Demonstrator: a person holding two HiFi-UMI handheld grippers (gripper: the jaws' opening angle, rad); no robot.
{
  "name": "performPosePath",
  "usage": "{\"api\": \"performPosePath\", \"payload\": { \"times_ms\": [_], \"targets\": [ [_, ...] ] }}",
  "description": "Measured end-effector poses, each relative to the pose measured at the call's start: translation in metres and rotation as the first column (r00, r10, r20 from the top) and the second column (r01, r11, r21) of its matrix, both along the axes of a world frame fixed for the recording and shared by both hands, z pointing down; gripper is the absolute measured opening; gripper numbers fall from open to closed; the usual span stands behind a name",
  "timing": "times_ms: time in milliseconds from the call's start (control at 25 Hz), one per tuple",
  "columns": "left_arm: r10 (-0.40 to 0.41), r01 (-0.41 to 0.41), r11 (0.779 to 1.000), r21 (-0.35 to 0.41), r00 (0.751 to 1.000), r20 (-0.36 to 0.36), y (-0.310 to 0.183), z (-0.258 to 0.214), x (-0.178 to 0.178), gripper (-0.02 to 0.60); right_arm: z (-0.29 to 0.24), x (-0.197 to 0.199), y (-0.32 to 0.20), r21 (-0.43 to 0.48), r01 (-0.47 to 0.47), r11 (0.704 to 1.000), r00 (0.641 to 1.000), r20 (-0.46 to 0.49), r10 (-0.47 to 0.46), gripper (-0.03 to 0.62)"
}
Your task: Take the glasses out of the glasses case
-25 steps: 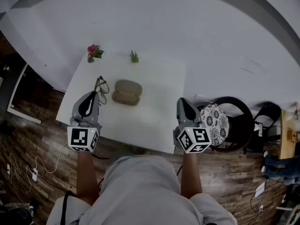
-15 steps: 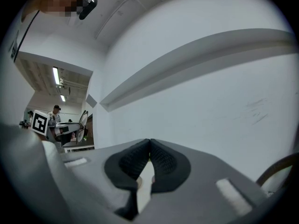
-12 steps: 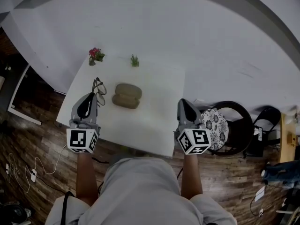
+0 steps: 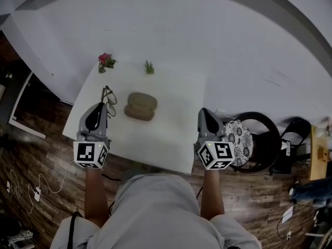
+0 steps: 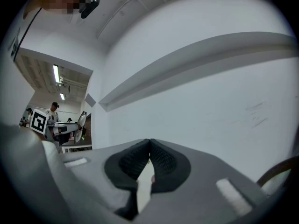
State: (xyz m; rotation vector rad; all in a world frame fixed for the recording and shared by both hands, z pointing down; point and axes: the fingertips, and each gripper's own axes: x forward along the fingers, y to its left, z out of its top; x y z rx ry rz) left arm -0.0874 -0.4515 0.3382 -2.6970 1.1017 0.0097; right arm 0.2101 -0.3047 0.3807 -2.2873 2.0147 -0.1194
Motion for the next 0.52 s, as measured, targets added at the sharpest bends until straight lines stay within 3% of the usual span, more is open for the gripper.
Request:
{"api": "performPosePath", "payload": {
  "times_ms": [520],
  "targets": [
    [-0.031,0.031,0.999,-0.016,1.000,-0.001,0.000,0.007,-0.016,0.023,-0.001,-0.007,-0.001,0.007,0.007,1.000,1.000,-0.007,-0.007,0.003]
  ]
}}
